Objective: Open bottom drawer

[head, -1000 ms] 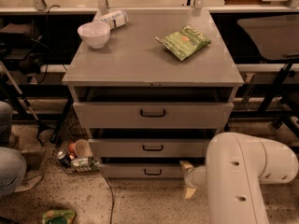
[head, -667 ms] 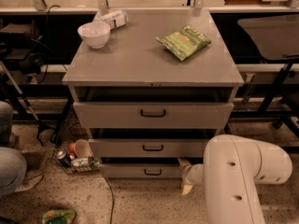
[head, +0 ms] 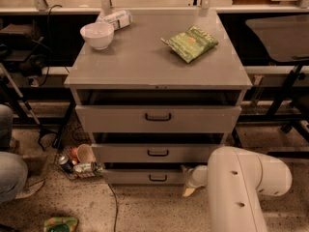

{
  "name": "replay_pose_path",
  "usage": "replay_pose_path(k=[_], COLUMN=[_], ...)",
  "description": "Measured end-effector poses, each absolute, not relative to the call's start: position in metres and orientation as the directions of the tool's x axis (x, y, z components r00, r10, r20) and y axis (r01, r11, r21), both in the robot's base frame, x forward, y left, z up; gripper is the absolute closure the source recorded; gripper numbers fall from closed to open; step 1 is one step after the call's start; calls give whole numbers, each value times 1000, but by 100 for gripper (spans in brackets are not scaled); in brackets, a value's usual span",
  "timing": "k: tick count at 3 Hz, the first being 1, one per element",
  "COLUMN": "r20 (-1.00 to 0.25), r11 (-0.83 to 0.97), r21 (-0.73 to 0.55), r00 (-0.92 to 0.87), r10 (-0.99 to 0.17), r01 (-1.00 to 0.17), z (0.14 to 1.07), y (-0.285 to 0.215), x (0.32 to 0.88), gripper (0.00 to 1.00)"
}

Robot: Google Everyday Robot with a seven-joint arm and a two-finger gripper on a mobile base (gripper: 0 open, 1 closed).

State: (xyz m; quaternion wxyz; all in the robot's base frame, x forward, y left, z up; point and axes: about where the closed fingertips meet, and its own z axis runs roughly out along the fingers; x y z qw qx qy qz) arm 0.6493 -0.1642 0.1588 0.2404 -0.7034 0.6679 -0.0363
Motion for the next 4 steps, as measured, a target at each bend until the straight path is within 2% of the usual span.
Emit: replay_pose_path(k=[2,3,4], r20=[-278,-278,-278], r11=[22,22,22], r21=[-362,-362,-362], r00=[85,86,86], r10=[-957,-957,-957], r01=[-932,-932,-932], z=[151,157,158], y=[-170,-170,-170], x=[649,649,649], gripper=[64,95,100])
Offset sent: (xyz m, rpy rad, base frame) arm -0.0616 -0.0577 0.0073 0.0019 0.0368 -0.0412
